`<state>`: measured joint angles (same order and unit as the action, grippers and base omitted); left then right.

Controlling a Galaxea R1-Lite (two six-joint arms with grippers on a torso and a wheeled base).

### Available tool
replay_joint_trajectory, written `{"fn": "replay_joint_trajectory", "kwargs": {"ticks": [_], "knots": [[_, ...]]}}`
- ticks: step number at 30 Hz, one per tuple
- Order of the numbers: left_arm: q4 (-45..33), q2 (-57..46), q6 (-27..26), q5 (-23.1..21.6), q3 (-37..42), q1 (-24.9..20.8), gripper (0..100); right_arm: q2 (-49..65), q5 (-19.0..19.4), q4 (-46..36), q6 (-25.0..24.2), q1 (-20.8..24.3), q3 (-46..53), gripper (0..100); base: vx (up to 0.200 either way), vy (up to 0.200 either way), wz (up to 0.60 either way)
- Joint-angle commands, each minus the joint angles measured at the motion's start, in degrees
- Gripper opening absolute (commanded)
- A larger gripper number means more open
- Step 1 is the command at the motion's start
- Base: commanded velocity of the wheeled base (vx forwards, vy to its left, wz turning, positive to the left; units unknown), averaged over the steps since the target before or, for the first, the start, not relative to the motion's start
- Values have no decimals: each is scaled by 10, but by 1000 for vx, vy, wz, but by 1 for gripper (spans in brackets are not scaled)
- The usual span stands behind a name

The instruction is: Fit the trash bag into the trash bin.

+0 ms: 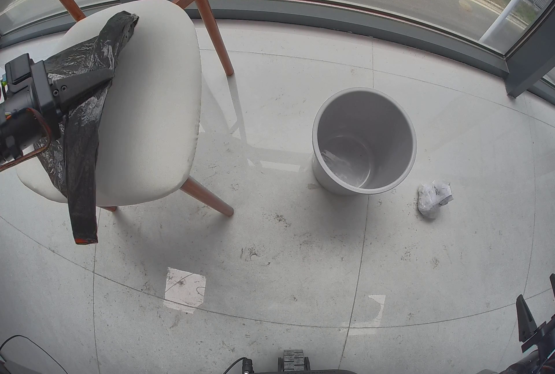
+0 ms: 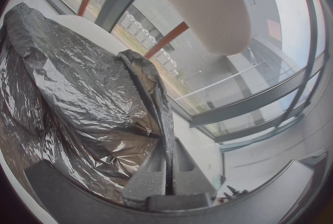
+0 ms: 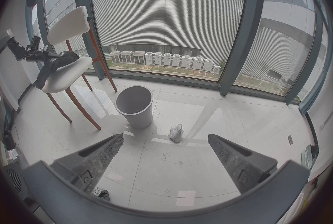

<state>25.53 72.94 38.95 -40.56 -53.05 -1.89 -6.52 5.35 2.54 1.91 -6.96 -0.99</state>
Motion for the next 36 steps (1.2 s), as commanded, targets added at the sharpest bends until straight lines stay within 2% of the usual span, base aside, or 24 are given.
{"fn": "replay_joint_trajectory", "kwargs": {"ticks": [1, 4, 9, 12, 20, 28, 36], "knots": [[1, -21, 18, -29, -13, 4, 0, 0, 0, 0, 0, 0, 10, 100, 0, -200, 0], [11, -17, 18, -53, -17, 3, 0, 0, 0, 0, 0, 0, 10, 100, 0, -200, 0], [40, -10, 24, -125, -18, -2, 0, 0, 0, 0, -1, 0, 10, 100, 0, -200, 0], [54, -7, 46, -164, -17, -8, 0, 0, 0, 0, -1, 0, 10, 100, 0, -200, 0], [77, -4, 101, -199, -18, -94, 0, 0, 0, 0, 0, 0, 10, 100, 0, -200, 0], [150, 47, 109, -218, -17, -113, 0, 0, 0, 0, 0, 0, 10, 100, 0, -200, 0], [258, 114, 183, -223, -16, -115, 0, 0, 0, 0, 0, 0, 10, 100, 0, -25, 0]]}}
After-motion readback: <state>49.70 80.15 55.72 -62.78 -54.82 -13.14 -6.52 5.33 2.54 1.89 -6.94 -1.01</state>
